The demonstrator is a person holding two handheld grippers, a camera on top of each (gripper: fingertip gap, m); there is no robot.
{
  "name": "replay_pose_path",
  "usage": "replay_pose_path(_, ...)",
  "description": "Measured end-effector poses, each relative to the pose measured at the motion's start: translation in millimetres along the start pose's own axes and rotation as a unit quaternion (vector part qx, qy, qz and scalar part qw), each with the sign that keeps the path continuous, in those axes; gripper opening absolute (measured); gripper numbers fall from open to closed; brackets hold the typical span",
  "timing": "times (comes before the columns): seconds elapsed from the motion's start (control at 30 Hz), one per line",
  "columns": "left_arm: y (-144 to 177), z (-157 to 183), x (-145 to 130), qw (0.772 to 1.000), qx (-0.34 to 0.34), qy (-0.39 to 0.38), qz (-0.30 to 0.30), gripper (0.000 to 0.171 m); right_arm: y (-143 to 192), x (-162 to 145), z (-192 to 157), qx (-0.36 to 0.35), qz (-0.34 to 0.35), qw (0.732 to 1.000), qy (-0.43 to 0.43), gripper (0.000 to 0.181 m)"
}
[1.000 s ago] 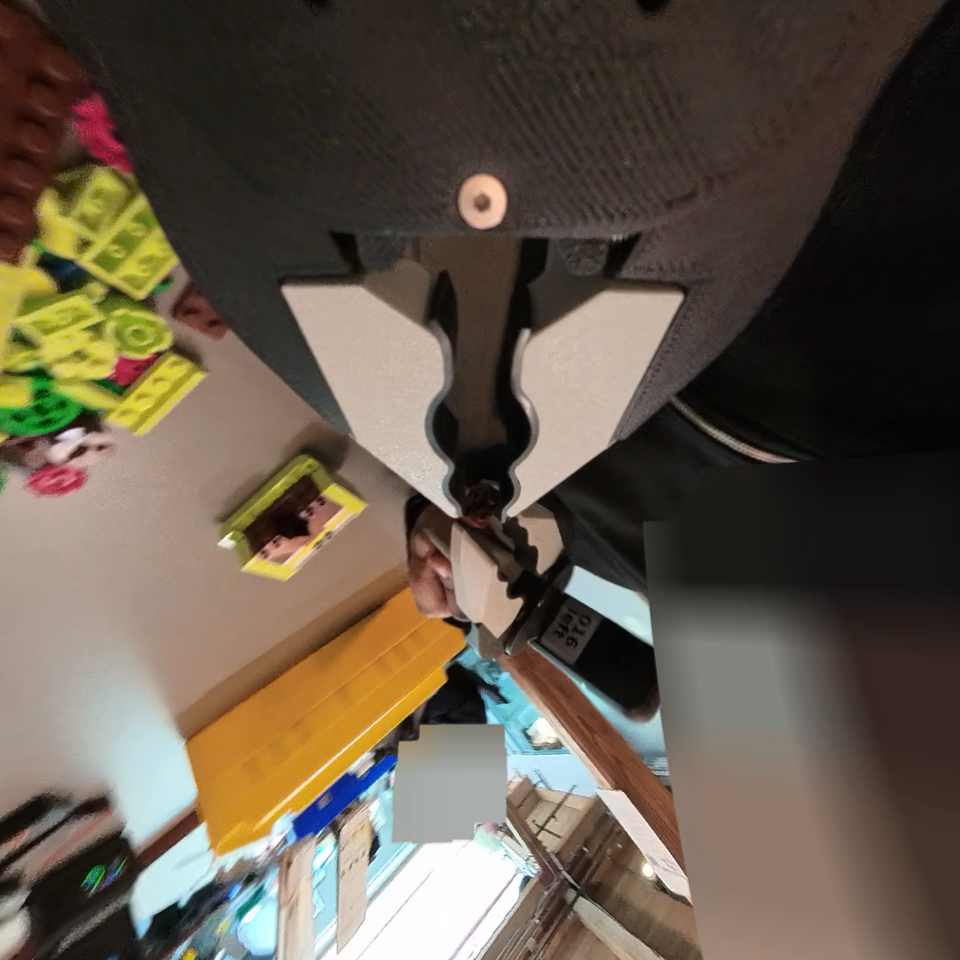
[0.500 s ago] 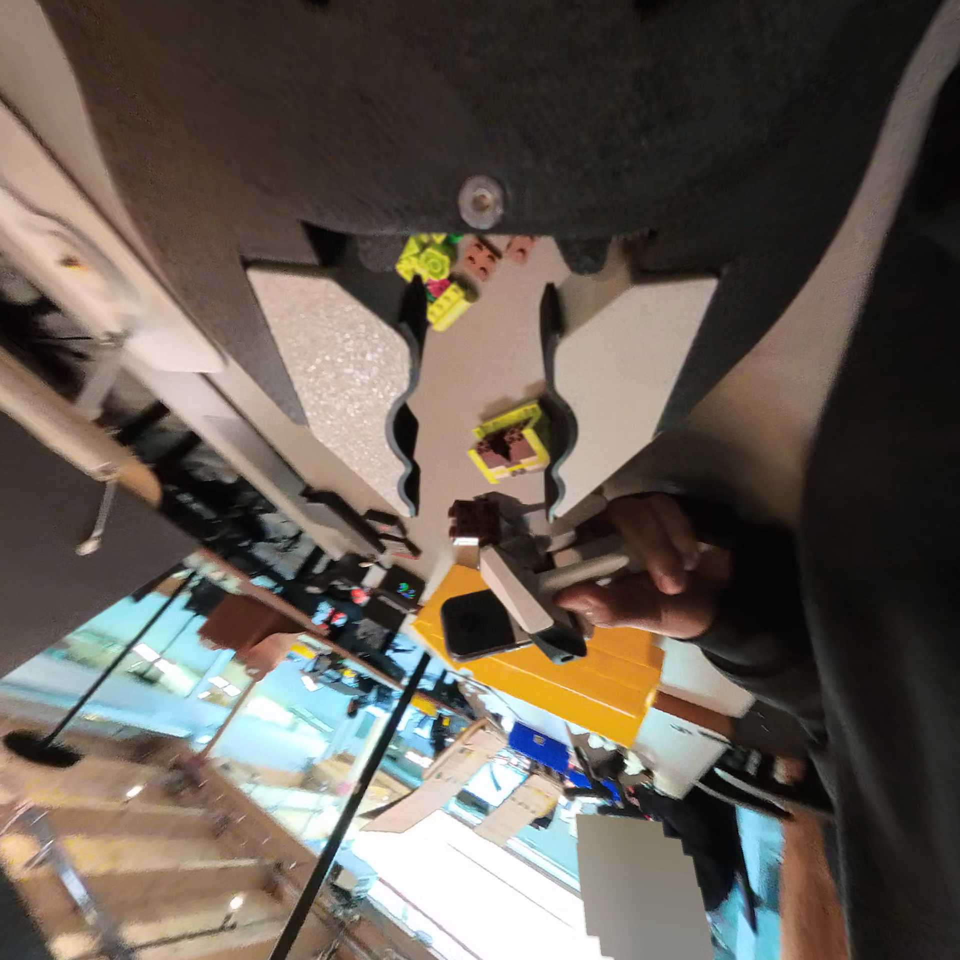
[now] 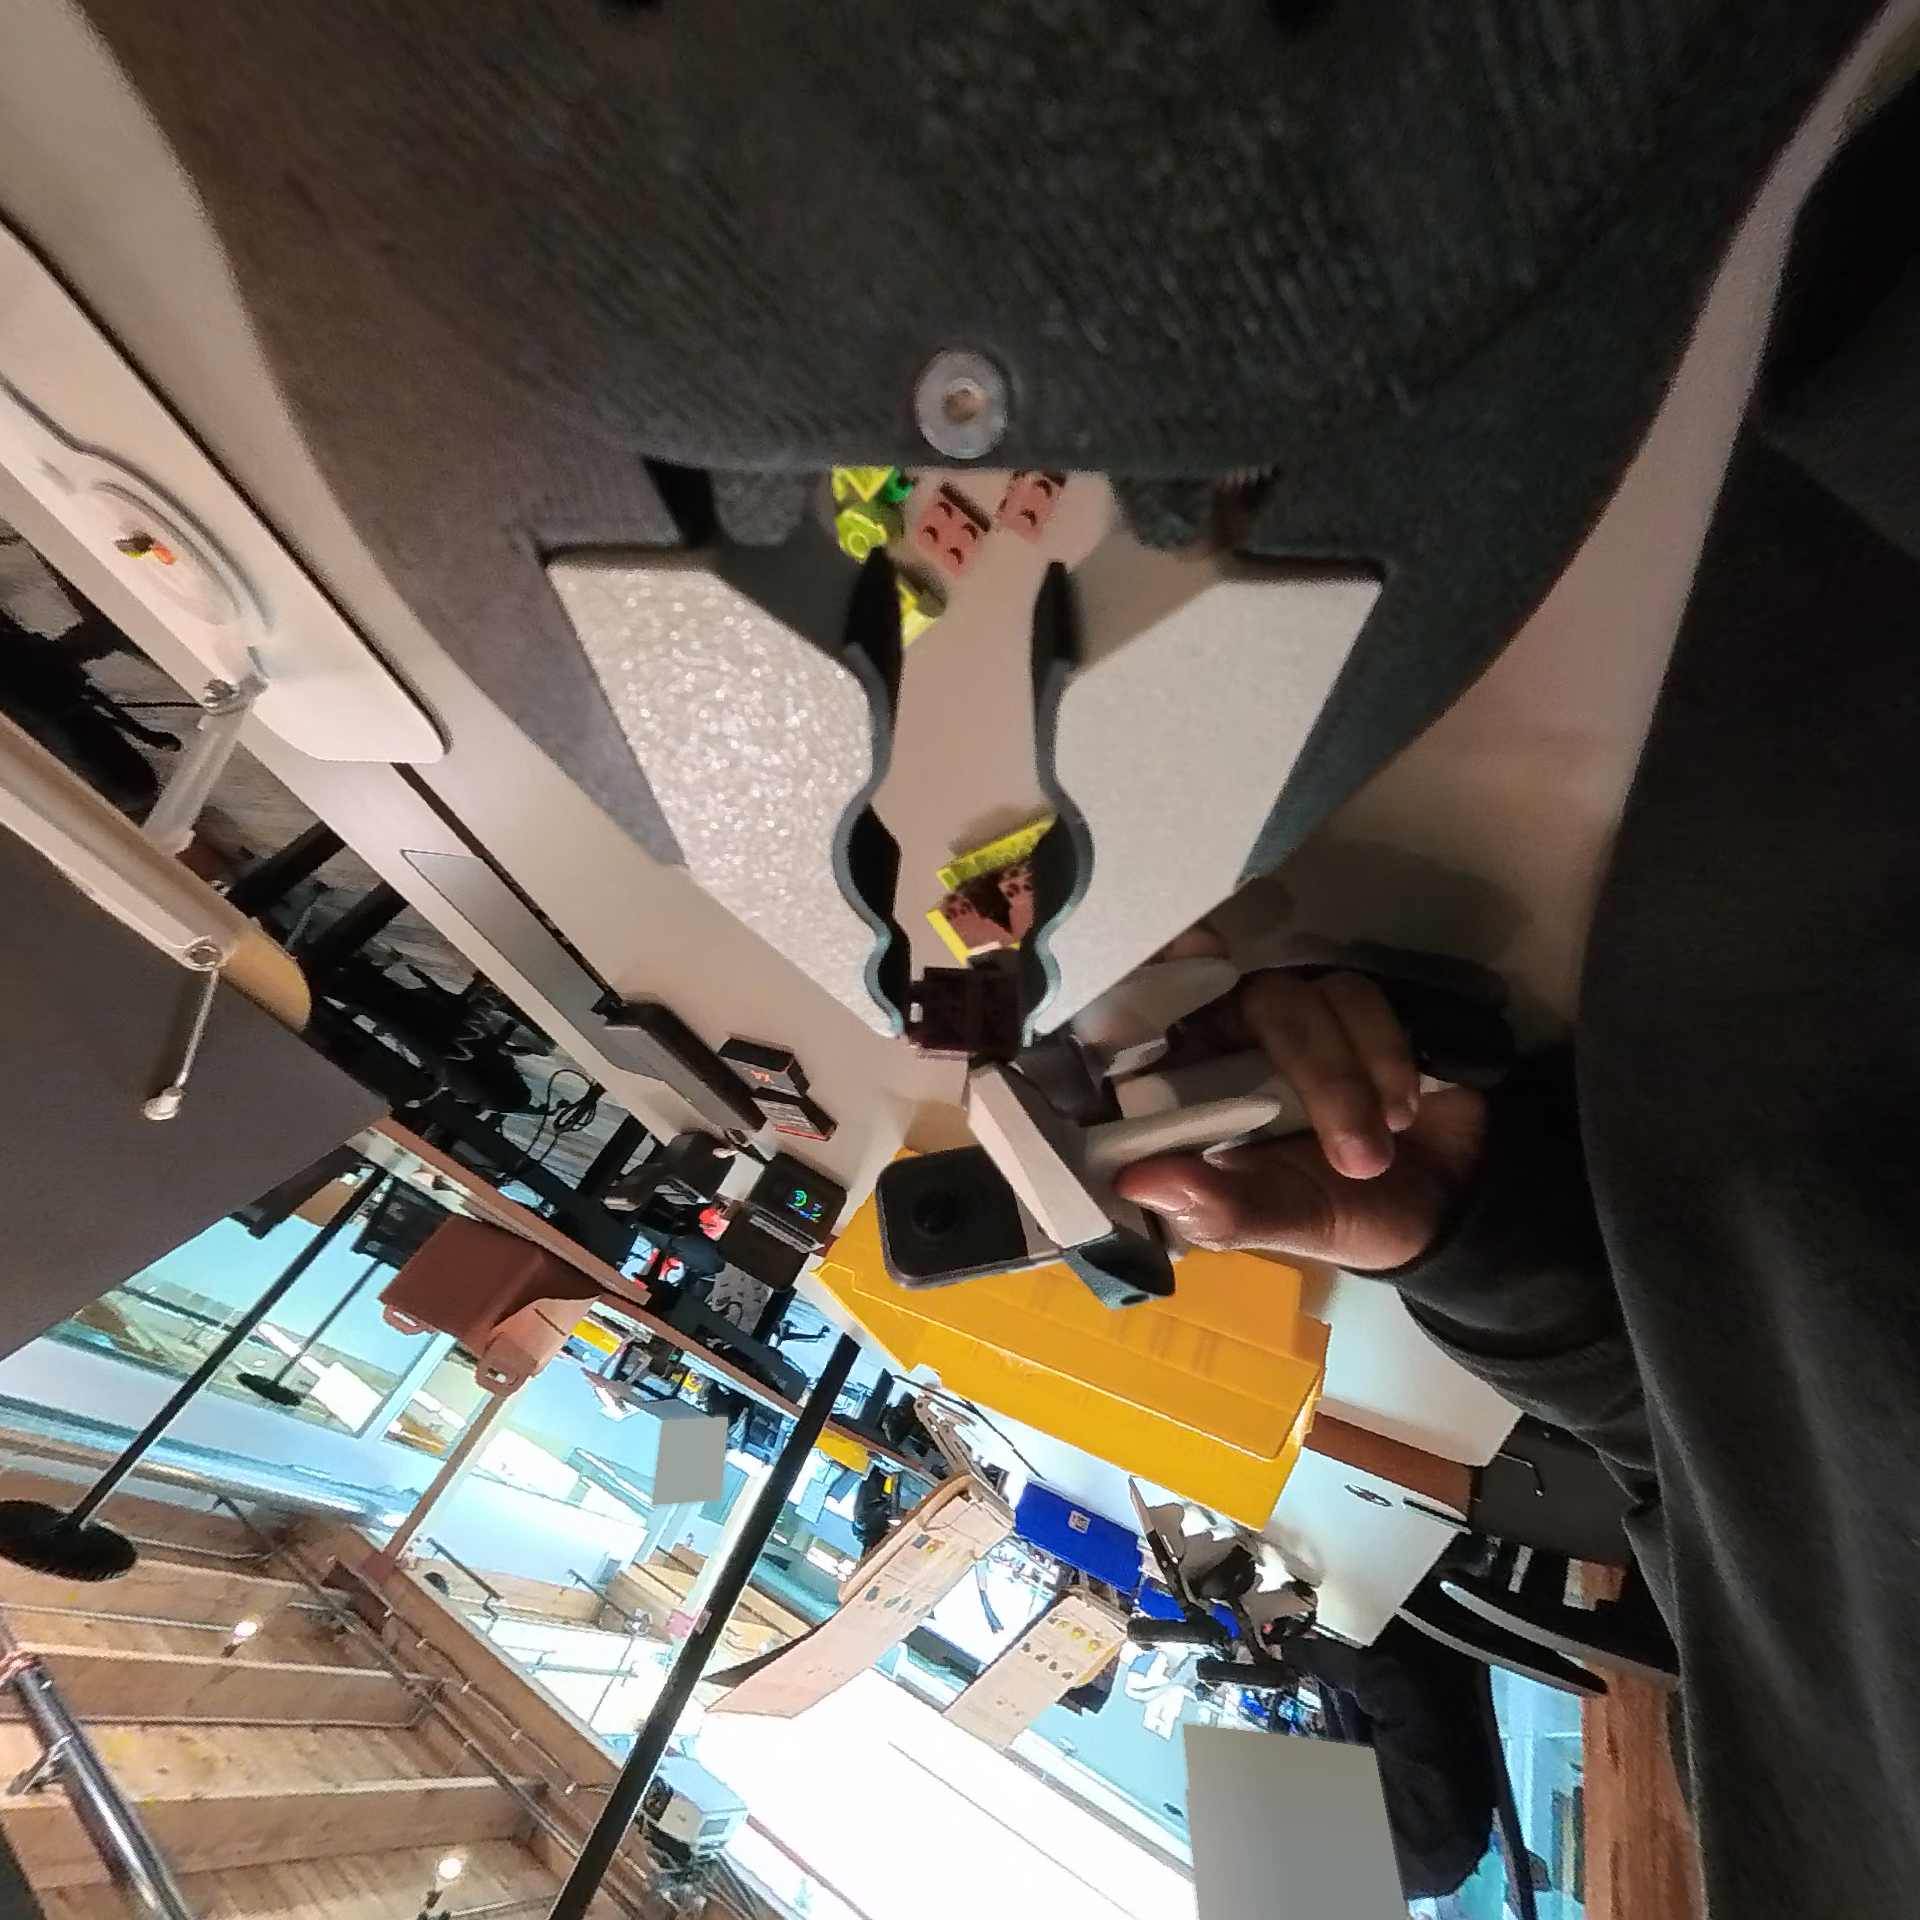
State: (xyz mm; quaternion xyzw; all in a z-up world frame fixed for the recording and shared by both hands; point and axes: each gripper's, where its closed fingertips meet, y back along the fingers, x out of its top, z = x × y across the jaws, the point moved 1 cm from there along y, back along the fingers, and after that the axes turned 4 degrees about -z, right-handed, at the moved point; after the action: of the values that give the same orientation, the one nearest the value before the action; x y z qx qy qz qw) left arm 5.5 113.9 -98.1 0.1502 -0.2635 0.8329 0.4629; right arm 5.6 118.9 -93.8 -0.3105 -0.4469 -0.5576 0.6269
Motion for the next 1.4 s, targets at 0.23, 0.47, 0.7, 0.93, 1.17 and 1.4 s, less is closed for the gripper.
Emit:
replay_pose_path(0.23,2.5,-6.6,2.1,1.000,0.013,0.014,0.009,0.013,-1.4,-1.2,1.4,-0.025,-0.005,0.999,0.032,0.027)
replay_pose_path(0.47,0.8,-7.1,-0.7,1.000,0.017,0.004,0.003,0.012,-4.7,-4.2,0.7,-0.020,-0.025,0.999,0.016,0.019)
replay_pose_path(0.7,-0.6,-8.1,-3.3,1.000,0.002,0.021,-0.004,0.013,-2.9,-4.1,-0.5,0.017,-0.012,0.999,-0.043,0.018)
replay_pose_path(0.93,0.4,-5.0,-1.4,1.000,-0.017,0.025,0.006,0.024,0.4,-0.4,1.6,0.026,0.002,0.998,-0.064,0.018)
replay_pose_path(1.17,-0.8,-3.0,-3.4,0.998,-0.040,0.047,0.002,0.029,1.4,-0.4,3.1,0.027,0.007,0.997,-0.071,0.018)
replay_pose_path(1.4,0.0,-4.4,-2.9,0.997,-0.042,0.059,0.004,0.020,-1.1,-1.3,-1.5,0.031,0.002,0.998,-0.056,0.018)
